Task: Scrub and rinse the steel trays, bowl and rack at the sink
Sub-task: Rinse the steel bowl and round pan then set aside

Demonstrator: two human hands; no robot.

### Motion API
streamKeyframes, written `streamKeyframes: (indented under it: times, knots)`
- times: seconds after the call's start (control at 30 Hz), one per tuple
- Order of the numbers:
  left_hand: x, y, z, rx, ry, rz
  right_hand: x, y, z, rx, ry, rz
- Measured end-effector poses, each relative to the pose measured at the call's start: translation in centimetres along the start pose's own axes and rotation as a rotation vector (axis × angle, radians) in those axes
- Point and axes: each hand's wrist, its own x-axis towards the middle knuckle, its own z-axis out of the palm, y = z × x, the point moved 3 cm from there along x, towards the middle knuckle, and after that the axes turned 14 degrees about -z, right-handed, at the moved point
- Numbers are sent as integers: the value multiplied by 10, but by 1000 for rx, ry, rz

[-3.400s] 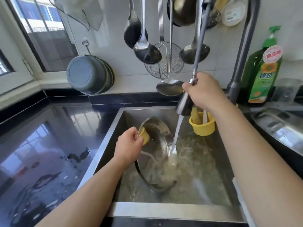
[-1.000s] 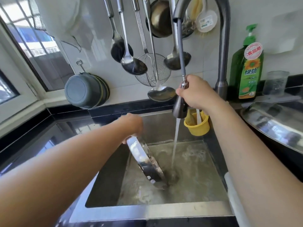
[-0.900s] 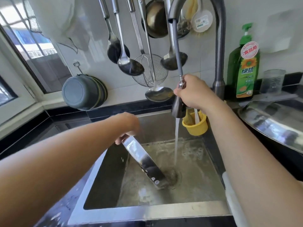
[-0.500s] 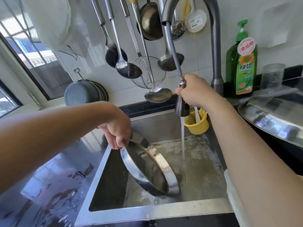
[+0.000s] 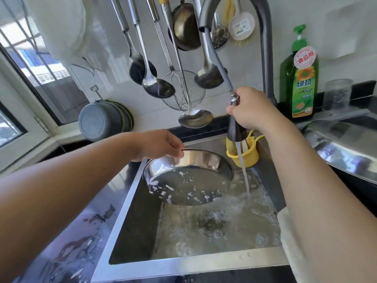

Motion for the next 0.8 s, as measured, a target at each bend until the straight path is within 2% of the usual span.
streamKeyframes:
  times: [0.13,0.3,0.6,0.8]
  knots:
    - [-1,-10,11,-312,-31,-77,2,-7,11,129,7,1]
    - [5,-13,24,-560,-83,-145,4,-20,31,405,25,4]
    - [17,-17,40,-728,-96,-209,4,-31,43,577,31,25]
    - [21,-18,43,-774,-98,-238,5,-36,47,605,33,7]
